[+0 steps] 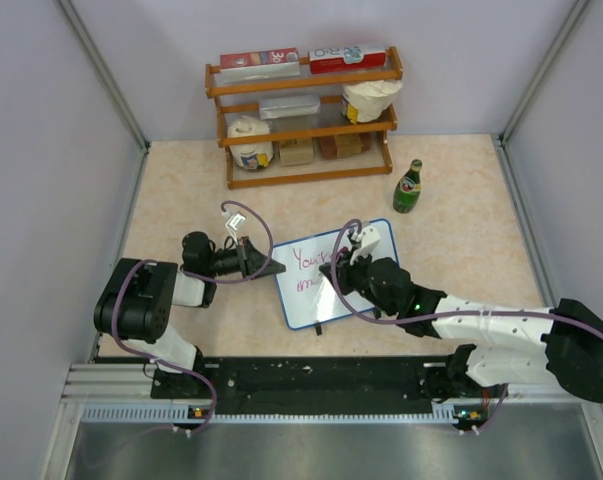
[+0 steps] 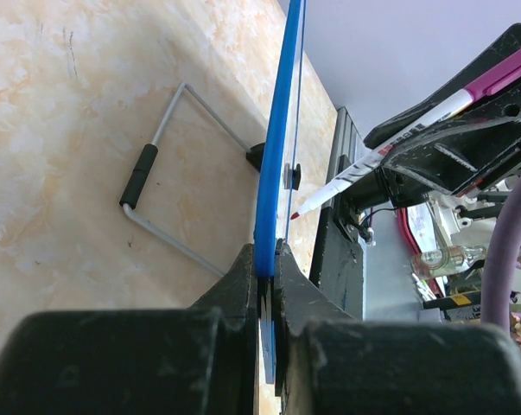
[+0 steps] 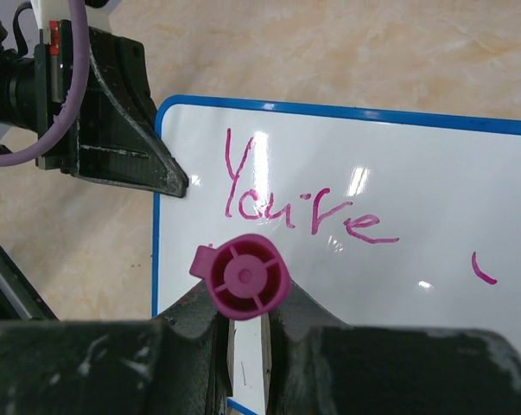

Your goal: Write a sentence on the whiteboard

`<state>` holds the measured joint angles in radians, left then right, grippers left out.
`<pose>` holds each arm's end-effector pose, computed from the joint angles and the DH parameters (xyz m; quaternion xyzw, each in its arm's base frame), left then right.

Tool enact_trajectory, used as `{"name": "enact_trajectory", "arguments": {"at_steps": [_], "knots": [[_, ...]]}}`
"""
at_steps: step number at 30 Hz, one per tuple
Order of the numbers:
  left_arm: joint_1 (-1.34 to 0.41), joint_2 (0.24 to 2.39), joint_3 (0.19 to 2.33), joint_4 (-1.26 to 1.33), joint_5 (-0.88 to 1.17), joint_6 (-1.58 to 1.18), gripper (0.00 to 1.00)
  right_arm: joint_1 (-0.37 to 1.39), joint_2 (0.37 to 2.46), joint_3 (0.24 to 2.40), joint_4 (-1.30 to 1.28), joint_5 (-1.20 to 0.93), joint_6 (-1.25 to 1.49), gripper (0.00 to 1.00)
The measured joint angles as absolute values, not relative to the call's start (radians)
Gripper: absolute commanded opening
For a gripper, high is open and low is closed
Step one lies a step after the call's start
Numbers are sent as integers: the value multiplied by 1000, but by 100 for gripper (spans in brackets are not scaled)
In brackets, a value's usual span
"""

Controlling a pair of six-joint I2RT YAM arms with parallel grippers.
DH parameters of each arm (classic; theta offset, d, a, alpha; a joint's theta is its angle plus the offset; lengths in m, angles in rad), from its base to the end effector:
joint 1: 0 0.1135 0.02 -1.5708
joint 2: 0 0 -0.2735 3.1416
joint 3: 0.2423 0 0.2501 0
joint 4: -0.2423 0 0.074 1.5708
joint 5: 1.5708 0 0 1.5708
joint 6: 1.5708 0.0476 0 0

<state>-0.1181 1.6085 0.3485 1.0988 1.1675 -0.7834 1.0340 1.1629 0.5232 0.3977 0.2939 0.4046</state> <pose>0.2462 -0.0733 0.1591 0.1300 0.7174 -0.6134 0.3037 0.1439 0.2148 0.2391 -0.1552 0.7685 0.3151 0.5348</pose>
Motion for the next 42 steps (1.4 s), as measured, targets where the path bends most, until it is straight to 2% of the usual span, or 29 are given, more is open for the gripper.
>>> {"name": "enact_trajectory", "arguments": {"at_steps": [29,42], "knots": [[-118,1608,348,1099,1168,-783,0,1016,1154,524,400,334,416,0],[-118,1609,348,1099,1168,-784,0,1016,1135,478,395,271,431,0]]}}
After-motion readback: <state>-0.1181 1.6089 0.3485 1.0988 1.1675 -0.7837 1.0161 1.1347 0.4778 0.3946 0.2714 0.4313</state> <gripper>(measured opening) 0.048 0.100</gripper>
